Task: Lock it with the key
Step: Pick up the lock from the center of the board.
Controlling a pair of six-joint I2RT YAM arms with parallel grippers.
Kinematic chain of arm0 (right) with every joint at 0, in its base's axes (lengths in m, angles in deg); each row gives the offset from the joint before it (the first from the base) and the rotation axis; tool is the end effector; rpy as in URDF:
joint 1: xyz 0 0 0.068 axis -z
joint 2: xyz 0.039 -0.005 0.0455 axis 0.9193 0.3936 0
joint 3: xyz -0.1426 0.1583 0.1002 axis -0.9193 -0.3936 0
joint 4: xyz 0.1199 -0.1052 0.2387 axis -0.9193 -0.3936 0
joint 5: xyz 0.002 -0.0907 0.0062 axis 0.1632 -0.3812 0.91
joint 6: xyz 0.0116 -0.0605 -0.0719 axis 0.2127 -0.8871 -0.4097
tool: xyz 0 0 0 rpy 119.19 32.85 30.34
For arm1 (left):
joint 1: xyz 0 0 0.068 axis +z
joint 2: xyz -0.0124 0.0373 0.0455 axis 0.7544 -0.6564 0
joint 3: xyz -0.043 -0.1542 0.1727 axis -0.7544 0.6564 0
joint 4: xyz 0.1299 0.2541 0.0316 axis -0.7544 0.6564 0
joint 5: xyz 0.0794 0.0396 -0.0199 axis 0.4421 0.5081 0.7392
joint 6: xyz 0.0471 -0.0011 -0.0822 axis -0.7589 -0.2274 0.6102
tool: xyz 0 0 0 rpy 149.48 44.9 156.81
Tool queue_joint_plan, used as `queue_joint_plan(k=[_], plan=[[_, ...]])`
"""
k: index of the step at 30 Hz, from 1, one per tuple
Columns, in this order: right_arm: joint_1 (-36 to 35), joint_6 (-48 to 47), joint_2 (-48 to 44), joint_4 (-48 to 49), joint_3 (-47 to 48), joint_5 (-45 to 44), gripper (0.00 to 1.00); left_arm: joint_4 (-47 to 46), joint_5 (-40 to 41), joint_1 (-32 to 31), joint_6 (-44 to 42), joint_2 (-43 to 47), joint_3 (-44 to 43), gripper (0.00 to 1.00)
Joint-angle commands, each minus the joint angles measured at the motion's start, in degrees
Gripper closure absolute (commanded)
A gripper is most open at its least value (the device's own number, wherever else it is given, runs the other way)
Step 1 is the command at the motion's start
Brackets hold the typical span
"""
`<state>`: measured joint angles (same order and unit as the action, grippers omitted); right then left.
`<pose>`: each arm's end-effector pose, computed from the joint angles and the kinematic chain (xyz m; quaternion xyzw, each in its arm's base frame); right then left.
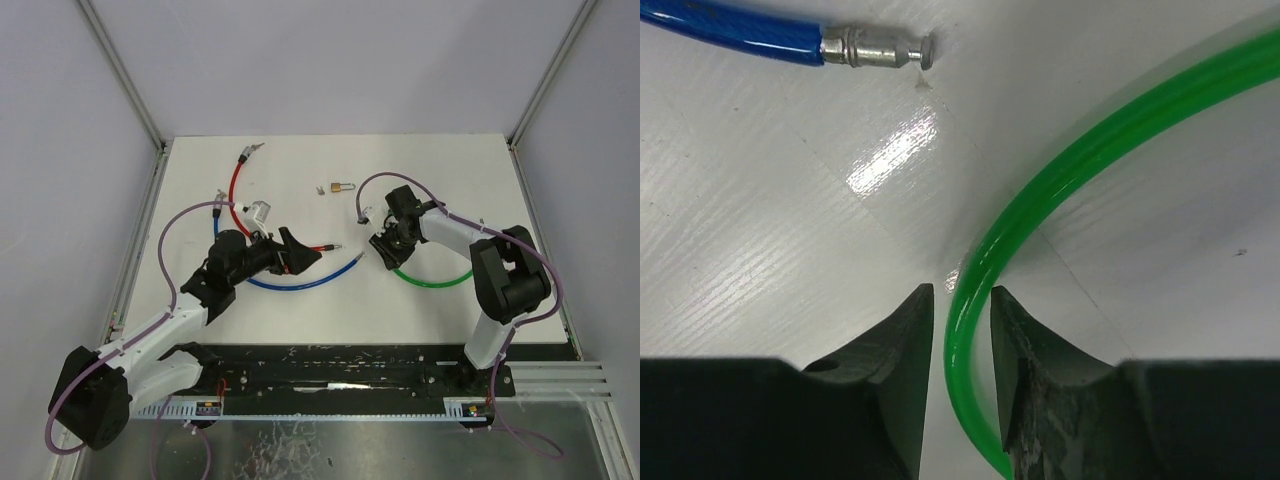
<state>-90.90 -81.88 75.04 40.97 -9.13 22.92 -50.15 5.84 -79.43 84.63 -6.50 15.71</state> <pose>0.3352 0.1726 0.0700 -0.4211 0.8783 0.1198 0.1923 0.2566 -0.1836 0.1875 0.0608 0.7834 -0.4434 0.4313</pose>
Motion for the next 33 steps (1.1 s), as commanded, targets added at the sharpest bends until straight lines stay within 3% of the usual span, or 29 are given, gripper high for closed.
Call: queue_joint_plan(k=[1, 17, 25, 33], plan=[[-0.8, 1.1, 0.3, -1.8, 2.8, -1.5, 0.65, -1.9, 2.4, -0.2, -2.1, 0.8, -0.3, 0.03], [-3.1, 2.7, 3.5, -2.0, 3.6, -8.8, 0.66, -1.6, 4.0, -0.2, -2.3, 1.3, 0.0, 0.03], [-2.9, 3.6, 2.2, -3.7, 5.0, -5.5, 0.88, -1.4, 4.1, -0.3, -2.2, 1.6, 0.2, 0.03], [-1.0, 4.8, -1.6, -4.6, 6.0, 4.9, 1.0, -3.5, 2.4, -0.2, -0.9, 0.9, 0.7, 0.03]])
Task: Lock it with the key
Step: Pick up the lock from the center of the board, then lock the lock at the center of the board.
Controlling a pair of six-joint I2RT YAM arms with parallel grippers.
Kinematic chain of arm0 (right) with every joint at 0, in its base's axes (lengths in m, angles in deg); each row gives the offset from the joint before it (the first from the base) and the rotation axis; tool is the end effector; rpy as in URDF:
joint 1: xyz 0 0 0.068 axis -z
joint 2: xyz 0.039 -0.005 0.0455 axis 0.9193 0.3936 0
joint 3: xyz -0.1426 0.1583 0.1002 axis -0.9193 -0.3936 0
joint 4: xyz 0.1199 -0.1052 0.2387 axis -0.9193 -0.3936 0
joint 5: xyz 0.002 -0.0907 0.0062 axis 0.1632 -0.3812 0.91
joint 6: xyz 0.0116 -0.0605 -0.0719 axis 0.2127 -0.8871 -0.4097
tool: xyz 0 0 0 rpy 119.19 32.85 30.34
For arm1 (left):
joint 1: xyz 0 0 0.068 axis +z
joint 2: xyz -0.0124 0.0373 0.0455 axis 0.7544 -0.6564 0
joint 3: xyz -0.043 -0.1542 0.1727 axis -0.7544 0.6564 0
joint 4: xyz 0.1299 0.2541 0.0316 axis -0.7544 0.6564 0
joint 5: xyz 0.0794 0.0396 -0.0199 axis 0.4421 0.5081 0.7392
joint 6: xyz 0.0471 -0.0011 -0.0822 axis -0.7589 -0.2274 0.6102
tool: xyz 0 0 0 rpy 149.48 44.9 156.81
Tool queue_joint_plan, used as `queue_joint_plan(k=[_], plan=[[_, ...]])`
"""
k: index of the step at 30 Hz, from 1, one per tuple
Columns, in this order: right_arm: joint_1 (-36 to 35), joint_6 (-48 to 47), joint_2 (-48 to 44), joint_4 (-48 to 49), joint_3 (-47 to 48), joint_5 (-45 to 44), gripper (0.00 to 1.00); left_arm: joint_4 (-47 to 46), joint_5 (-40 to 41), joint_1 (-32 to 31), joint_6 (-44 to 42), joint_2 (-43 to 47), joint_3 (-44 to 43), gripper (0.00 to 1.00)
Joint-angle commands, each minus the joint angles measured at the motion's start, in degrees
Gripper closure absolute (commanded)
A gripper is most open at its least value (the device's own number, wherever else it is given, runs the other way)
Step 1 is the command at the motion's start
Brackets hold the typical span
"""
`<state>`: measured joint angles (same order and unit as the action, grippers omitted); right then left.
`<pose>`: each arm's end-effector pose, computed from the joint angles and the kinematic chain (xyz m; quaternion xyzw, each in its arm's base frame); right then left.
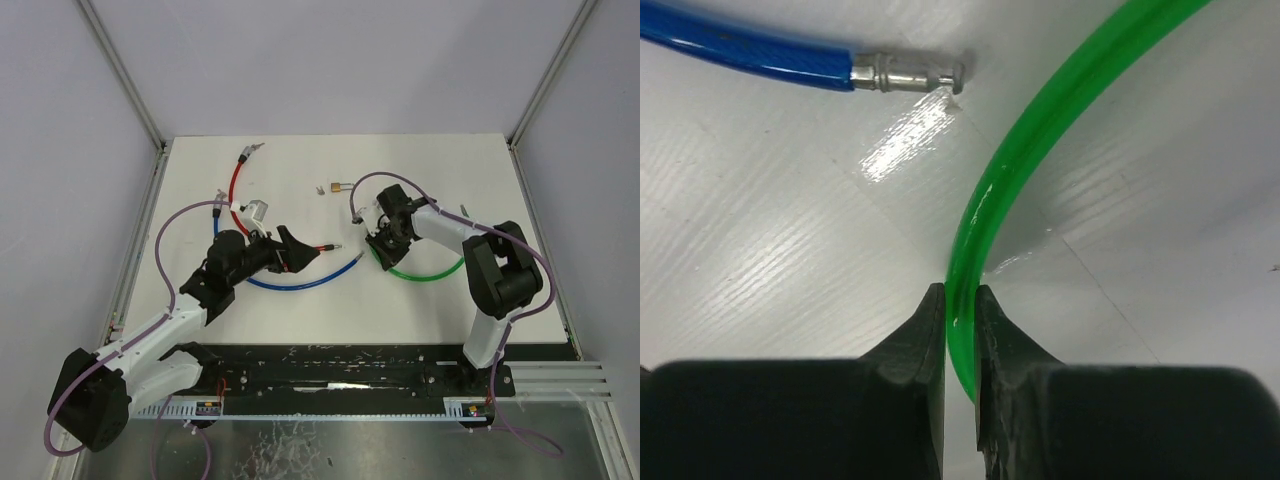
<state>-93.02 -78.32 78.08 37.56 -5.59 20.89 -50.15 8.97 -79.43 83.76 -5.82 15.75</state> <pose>0.3347 0.1847 0.0660 -0.4071 0.8919 0.1112 0.1625 0.2592 -0.1800 0.1904 0.0508 0.7821 -0.4256 0.4523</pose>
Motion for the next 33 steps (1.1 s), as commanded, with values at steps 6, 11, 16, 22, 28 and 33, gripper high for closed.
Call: queue_joint_plan(k=[6, 11, 16, 22, 28, 33], plan=[[5.2, 2.6, -9.7, -0.2, 2.0, 17.3, 1.0, -11.0, -4.3, -0.3, 4.3, -2.4, 2.3, 0.03], [8.0, 3.5, -14.2, 1.2, 0.9, 24.6, 1.0, -19.4, -6.4, -0.2, 12.3, -8.1, 2.8, 0.05], [8.7, 3.6, -16.8, 2.8, -0.4, 29.6, 1.0, -28.1, -6.4, 0.0, 22.8, -17.7, 1.6, 0.06], [8.7, 2.9, -17.6, 3.7, -1.2, 32.0, 1.0, -28.7, -0.4, -0.5, 26.8, -26.4, -3.7, 0.09], [8.7, 2.7, -18.4, 4.5, -2.0, 33.4, 1.0, -27.6, 1.3, -1.0, 26.7, -35.4, -11.0, 0.14], [8.7, 2.3, -18.6, 4.6, -2.2, 34.0, 1.0, -25.7, 0.5, -1.9, 25.8, -43.0, -19.3, 0.2]])
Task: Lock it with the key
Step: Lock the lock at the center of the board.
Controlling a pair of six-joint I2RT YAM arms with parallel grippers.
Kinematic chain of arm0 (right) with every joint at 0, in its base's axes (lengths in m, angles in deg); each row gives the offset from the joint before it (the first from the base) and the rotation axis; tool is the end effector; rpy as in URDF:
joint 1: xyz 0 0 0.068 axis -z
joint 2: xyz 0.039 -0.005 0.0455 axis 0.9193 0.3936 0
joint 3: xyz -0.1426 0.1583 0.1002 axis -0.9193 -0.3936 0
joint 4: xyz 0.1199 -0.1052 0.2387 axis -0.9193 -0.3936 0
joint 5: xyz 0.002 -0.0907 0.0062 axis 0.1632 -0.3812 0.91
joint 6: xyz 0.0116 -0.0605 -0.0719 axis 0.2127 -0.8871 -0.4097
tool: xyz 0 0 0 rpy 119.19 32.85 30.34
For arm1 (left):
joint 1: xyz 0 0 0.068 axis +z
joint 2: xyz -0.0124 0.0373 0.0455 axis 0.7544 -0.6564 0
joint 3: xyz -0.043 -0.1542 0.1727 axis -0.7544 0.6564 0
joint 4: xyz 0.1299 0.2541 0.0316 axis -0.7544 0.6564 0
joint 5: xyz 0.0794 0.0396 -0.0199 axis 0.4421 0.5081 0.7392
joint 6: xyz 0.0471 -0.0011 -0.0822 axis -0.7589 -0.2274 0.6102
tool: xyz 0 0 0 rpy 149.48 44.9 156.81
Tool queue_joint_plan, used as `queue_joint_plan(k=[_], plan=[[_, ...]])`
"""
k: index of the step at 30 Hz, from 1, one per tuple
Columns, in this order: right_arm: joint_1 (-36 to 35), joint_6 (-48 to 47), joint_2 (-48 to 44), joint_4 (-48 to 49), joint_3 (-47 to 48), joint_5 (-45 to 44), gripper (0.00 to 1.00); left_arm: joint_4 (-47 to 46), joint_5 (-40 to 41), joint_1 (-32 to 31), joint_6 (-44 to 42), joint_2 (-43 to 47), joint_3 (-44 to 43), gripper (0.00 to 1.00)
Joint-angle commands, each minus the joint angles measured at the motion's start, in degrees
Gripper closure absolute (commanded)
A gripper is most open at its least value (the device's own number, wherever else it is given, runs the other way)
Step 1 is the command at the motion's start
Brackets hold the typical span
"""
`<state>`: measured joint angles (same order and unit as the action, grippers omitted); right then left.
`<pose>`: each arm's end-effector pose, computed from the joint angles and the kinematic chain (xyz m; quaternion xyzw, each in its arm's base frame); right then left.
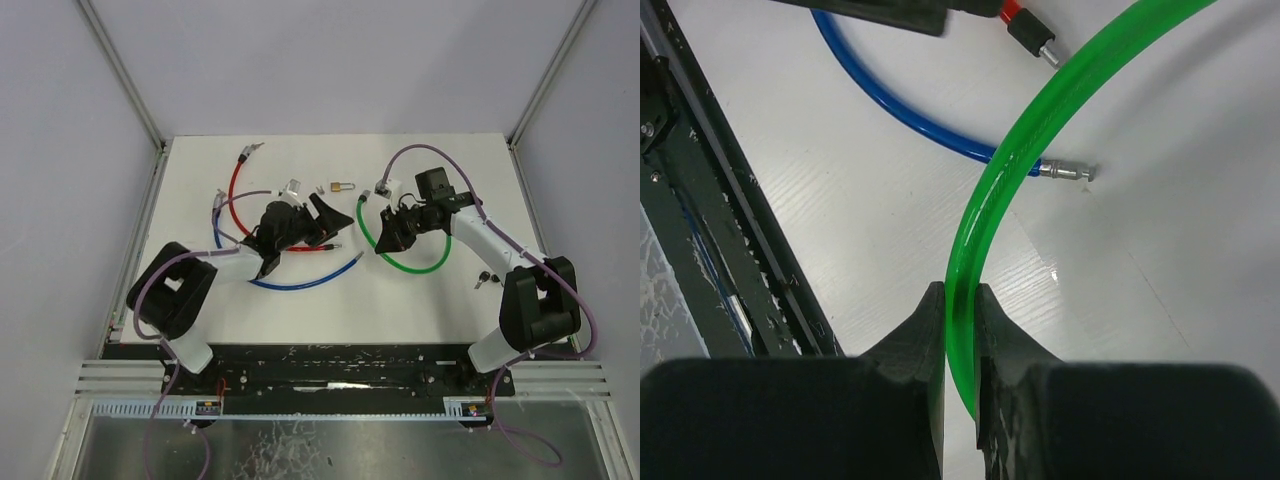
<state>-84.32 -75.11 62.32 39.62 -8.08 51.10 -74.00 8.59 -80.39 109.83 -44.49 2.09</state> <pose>0.3322 0.1651 0.1703 -0.3709 0.8164 0.3438 0.2786 0.3305 -0.2304 0.1184 -0.1211 0.7802 -0.5160 0.3322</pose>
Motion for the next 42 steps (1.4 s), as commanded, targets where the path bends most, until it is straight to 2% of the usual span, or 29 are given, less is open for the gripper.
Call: queue_joint_plan(k=[1, 12, 14, 20, 24, 26, 33, 35, 36, 40, 42], plan=[[0.1, -0.9, -3.0, 2.6, 0.1, 3.8, 1.0, -1.2, 0.6, -1.1, -0.7, -6.1, -7.2, 0.22], [-0.5, -2.1, -3.2, 2.3, 0.0, 3.6, 1.0, 10.3, 1.1, -2.1, -6.7, -16.3, -21.8, 0.33], [-0.7, -2.3, -3.4, 2.3, -0.1, 3.5, 1.0, 10.9, 0.4, -2.1, -7.0, -17.6, -23.4, 0.37], [-1.5, -3.4, -3.4, 1.8, -0.2, 2.9, 1.0, 12.6, -0.5, -2.1, -8.4, -19.4, -28.0, 0.64], [-1.6, -4.2, -4.0, 1.4, -0.1, 2.9, 1.0, 13.6, -1.4, -2.1, -10.4, -18.5, -29.3, 0.91], [-1.7, -4.5, -4.4, 1.4, 0.0, 2.7, 1.0, 12.7, -2.1, -2.0, -11.8, -17.4, -28.9, 0.99], [-1.4, -5.7, -6.4, 0.6, 0.6, 1.2, 1.0, 4.9, -3.8, -2.0, -18.5, -11.6, -24.5, 1.0], [-0.5, -5.7, -7.4, 0.4, 0.8, 1.6, 0.97, 2.9, -3.8, -2.0, -20.8, -9.8, -22.9, 1.0], [-0.1, -5.7, -7.8, 0.2, 0.8, 2.0, 0.94, 1.7, -3.8, -2.0, -21.9, -8.9, -22.3, 1.0], [2.0, -6.5, -9.1, -1.1, 1.4, 4.9, 0.72, -0.9, -4.7, -2.0, -26.1, -5.9, -20.3, 1.0], [3.0, -7.1, -10.1, -2.1, 1.7, 7.4, 0.64, -1.5, -6.1, -2.0, -28.3, -4.6, -19.6, 1.0]])
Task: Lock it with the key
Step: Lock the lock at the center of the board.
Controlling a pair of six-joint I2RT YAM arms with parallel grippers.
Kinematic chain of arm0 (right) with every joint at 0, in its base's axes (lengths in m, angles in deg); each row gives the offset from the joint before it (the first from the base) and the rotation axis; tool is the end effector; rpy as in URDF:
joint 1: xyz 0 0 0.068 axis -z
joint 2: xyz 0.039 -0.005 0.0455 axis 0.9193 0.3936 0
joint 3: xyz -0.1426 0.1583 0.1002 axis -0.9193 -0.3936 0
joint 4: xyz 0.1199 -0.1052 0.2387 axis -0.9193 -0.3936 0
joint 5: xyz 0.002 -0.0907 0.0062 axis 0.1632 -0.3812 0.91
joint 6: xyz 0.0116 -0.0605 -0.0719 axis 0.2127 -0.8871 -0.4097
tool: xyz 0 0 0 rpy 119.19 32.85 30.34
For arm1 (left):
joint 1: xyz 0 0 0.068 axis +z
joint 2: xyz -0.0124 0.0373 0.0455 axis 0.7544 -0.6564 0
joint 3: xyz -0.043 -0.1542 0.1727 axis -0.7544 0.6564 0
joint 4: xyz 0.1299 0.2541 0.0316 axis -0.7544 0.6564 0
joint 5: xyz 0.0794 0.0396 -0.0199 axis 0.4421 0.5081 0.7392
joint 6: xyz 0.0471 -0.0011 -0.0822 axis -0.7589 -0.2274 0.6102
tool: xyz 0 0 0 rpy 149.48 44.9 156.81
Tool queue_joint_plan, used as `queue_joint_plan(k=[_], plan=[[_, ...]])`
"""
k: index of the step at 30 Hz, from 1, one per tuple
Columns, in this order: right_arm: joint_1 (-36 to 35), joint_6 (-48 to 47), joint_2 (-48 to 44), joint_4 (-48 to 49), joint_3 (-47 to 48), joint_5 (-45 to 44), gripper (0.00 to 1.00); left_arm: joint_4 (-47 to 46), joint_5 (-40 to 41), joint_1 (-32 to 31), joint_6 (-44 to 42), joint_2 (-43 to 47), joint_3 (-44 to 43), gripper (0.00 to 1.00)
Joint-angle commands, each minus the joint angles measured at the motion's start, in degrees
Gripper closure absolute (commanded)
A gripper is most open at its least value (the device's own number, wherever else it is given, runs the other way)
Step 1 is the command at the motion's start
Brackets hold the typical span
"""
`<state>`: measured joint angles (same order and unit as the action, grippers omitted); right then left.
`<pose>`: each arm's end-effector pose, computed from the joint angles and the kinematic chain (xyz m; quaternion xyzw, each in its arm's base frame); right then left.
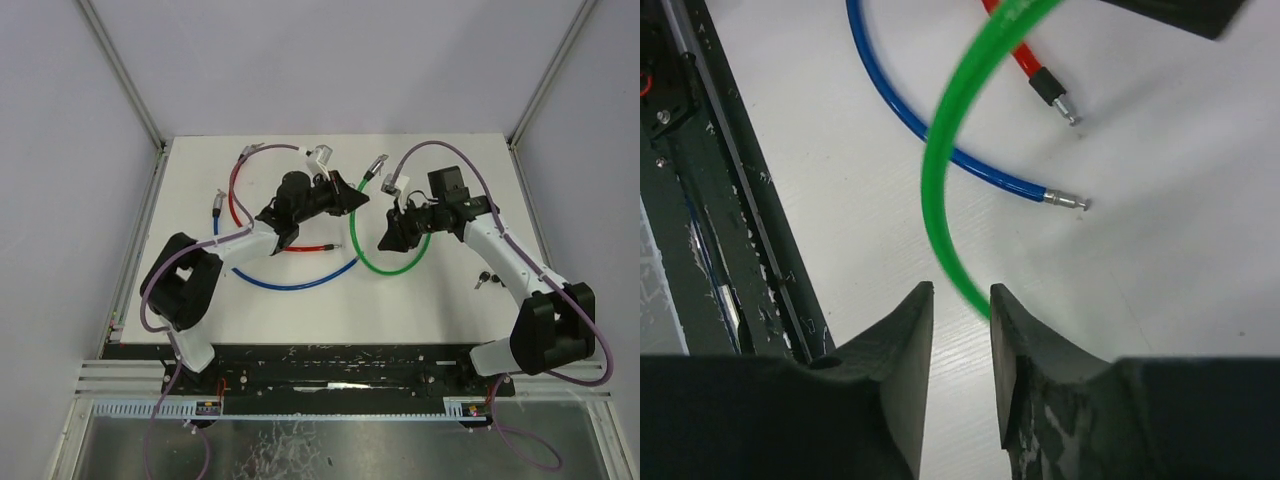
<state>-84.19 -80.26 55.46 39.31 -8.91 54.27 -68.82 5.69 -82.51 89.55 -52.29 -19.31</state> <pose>0.3183 0.1635 0.2079 -0.4222 0.7673 0.3470 0.3355 0.3774 -0.2842 0.1917 0.0609 0.7414 -0.4991 0.4445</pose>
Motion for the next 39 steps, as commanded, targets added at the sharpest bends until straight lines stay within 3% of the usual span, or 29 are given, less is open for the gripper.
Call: queue_joint_plan(k=[1, 8, 17, 19, 22, 25, 31, 39], plan=[[3.5, -2.4, -3.7, -2.3, 2.7, 5.4, 0.61, -6.8, -4.0, 0.2, -9.7, 4.3, 2.4, 1.0], [7.4, -9.3, -7.9, -8.6, 4.8, 14.2, 0.5, -11.3, -8.9, 0.1, -19.3, 12.2, 9.9, 1.0], [9.6, -12.1, -16.7, -3.1, 2.8, 18.6, 0.41, -14.8, -14.1, -0.9, -30.2, 21.8, 20.3, 1.0], [9.5, -16.9, -17.9, -1.8, 2.9, 21.2, 0.35, -14.5, -13.8, -2.4, -35.2, 24.2, 22.0, 1.0], [9.5, -37.5, -13.8, -15.4, 11.4, 26.4, 0.24, -12.9, -12.5, -4.8, -40.8, 26.9, 23.5, 1.0], [9.5, -48.9, -10.7, -24.9, 16.4, 29.2, 0.21, -11.5, -11.3, -5.6, -42.9, 29.0, 24.4, 1.0], [9.5, -56.9, -15.3, -22.2, 7.8, 28.8, 0.14, -9.1, -11.2, -7.0, -47.0, 30.9, 25.5, 1.0], [9.3, -59.3, -15.6, -24.3, 10.6, 27.2, 0.12, -2.1, -15.3, -7.1, -48.6, 29.2, 22.3, 1.0]])
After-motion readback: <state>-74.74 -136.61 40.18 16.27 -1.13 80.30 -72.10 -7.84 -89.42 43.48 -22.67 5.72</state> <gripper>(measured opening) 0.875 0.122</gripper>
